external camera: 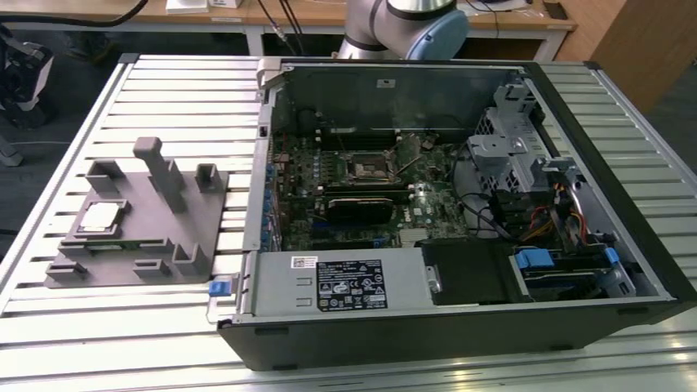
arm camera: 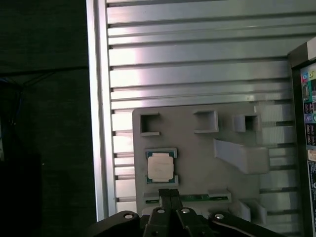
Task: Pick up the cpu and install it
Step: 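Reach for the cpu, then pick up the cpu and move it towards the insertion slot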
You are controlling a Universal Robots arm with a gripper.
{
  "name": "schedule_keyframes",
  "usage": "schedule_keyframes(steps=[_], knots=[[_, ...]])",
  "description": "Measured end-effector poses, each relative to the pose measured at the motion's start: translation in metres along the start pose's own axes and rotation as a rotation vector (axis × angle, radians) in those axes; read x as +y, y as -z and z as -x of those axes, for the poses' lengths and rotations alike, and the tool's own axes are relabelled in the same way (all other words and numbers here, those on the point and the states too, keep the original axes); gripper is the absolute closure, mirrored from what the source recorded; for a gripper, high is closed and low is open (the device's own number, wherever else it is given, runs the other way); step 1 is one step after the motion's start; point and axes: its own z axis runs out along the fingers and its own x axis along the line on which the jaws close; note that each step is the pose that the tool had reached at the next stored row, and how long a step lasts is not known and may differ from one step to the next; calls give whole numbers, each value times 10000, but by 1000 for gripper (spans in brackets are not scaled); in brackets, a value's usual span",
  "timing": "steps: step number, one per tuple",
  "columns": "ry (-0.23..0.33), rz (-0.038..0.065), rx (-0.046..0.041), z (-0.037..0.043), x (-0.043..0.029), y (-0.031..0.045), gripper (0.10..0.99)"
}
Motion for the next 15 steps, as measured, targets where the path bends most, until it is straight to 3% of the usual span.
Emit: schedule_keyframes(steps=[6, 15], knots=[[2, 11, -43, -43, -16, -85, 980], [3, 71, -37, -54, -42, -227, 980]])
